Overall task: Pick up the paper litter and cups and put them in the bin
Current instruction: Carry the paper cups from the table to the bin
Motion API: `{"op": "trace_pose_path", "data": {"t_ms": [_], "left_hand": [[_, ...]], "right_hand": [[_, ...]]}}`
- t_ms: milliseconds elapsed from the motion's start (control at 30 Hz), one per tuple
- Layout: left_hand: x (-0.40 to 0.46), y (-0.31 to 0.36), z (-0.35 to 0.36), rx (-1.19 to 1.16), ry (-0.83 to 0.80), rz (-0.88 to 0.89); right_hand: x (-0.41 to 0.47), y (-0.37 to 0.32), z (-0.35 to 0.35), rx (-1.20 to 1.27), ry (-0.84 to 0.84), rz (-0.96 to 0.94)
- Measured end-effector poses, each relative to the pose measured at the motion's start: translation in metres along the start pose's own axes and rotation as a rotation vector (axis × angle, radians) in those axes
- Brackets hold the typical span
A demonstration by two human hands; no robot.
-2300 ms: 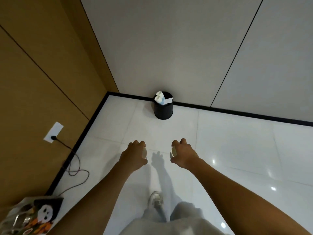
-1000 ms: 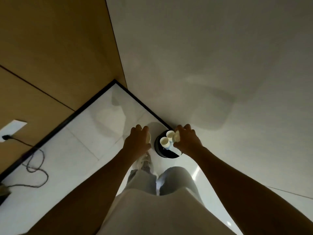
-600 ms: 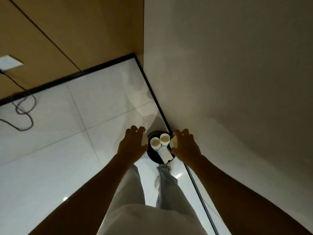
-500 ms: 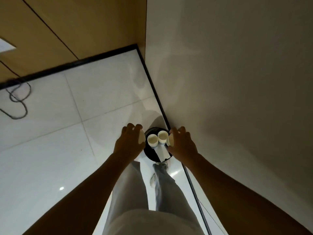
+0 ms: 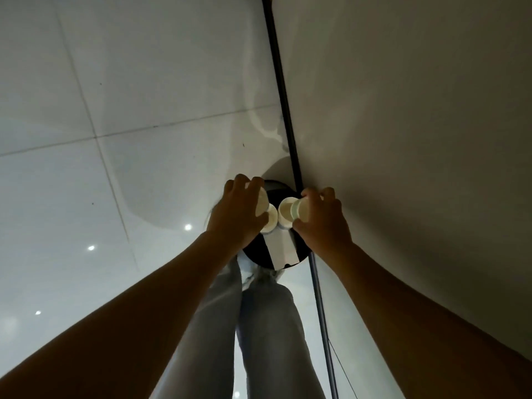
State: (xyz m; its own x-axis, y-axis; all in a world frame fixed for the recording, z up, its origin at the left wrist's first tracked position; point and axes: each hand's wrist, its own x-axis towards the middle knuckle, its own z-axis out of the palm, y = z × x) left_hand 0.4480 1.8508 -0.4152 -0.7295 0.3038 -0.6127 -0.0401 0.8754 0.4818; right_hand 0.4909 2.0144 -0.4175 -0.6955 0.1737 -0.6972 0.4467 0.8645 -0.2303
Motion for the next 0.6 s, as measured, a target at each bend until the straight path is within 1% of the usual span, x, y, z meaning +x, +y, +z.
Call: {"op": "trace_pose_path", "data": {"t_ms": [100,233,367,467,600], "left_hand": [[0.022,-0.009,0.034,0.018,-0.061,0.005],[0.04,-0.024,0.067,0.039,-0.103,0.021],[0.051,-0.036,0.091,0.025,-0.189,0.018],[0.055,-0.041,0.106,0.094,-0.257,0.025],[0.058,-0.043,0.121,0.2,-0.287,0.079]], "right_hand": [[0.026,0.013,0.023,-0.026,-0.026,-0.011],[0.051,0.024,0.049,-0.057,-0.064,-0.029],[0.069,0.034,0.069,-0.089,-0.198,-0.049],[0.079,0.04,0.084,-0.123,-0.274,-0.064],[0.085,0.041,0.099,-0.215,-0.288,-0.095]]}}
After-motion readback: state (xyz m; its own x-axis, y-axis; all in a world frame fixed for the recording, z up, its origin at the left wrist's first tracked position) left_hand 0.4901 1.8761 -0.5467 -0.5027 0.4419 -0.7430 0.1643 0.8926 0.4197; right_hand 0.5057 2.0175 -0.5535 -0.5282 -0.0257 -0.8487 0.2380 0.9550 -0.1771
